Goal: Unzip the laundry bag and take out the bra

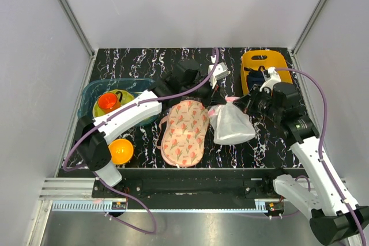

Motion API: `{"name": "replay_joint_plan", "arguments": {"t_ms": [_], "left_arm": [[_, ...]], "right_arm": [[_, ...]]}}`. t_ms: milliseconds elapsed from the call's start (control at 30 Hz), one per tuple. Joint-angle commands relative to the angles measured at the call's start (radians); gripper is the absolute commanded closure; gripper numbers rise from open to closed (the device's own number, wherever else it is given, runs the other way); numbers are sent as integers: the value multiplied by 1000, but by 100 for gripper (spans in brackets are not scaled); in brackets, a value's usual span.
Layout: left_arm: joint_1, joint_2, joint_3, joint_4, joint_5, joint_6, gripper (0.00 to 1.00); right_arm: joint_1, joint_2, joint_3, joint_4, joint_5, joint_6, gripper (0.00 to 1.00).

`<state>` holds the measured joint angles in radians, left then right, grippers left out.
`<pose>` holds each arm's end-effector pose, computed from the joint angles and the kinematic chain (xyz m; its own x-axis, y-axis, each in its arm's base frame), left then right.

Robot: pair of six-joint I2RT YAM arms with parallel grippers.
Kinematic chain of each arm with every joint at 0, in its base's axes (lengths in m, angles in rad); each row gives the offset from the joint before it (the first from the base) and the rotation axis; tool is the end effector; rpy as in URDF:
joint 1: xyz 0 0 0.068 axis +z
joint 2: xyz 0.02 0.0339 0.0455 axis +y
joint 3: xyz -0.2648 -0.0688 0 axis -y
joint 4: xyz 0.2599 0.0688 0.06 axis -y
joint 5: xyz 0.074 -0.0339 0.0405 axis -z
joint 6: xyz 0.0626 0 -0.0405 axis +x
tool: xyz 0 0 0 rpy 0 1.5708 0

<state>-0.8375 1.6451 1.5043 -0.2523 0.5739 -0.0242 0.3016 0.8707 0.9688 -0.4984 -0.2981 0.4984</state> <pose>0.2574 -0.3365 0.3520 -0.2795 0.2799 -0.9184 0.9531 0.1963 -0.2303 0.2098 0.0845 0.3490 -0.5860 0.2962 -0.7542 -0.2984 0.7865 0.5408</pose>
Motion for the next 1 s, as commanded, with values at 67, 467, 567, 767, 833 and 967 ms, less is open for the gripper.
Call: {"name": "replay_joint_plan", "arguments": {"t_ms": [67,467,567,767,833,967], "left_arm": [[-5,-41,-7,51,21,6,100],[-5,-42,10,29,-49,-54,100],[-3,-31,22,13,-68,-63,100],[-3,-39,19,19,-82,-68,100],[-5,-45,14,19,-82,-63,100],[-5,-53,13,16,-80,-60,100]], "right_arm": [[-39,-44,-33,-20,103,-29,100],[-29,-45,128,-124,65,-75,73],[56,-35,145,-155,108,-83,68],[162,33,134,-129,105,-84,57],[162,48,120,-108,91,-81,53],[162,59,111,-83,122,-81,53]]}}
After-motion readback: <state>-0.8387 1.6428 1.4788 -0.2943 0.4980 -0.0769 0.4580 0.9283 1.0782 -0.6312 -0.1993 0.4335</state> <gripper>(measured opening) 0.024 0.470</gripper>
